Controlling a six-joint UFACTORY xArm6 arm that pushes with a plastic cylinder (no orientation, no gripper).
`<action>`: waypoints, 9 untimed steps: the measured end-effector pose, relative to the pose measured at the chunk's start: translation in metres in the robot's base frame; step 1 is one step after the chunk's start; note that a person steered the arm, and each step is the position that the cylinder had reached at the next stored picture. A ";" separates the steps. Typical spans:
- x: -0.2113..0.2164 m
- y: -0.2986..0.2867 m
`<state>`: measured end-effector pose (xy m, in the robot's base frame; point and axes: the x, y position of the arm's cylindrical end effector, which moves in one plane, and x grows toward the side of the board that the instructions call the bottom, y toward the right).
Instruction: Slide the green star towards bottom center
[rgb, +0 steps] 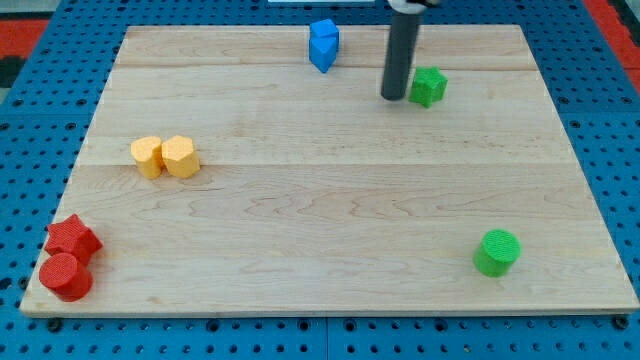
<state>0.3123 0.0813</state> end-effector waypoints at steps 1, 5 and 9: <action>-0.034 0.050; -0.044 0.117; -0.023 0.076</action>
<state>0.2896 0.1576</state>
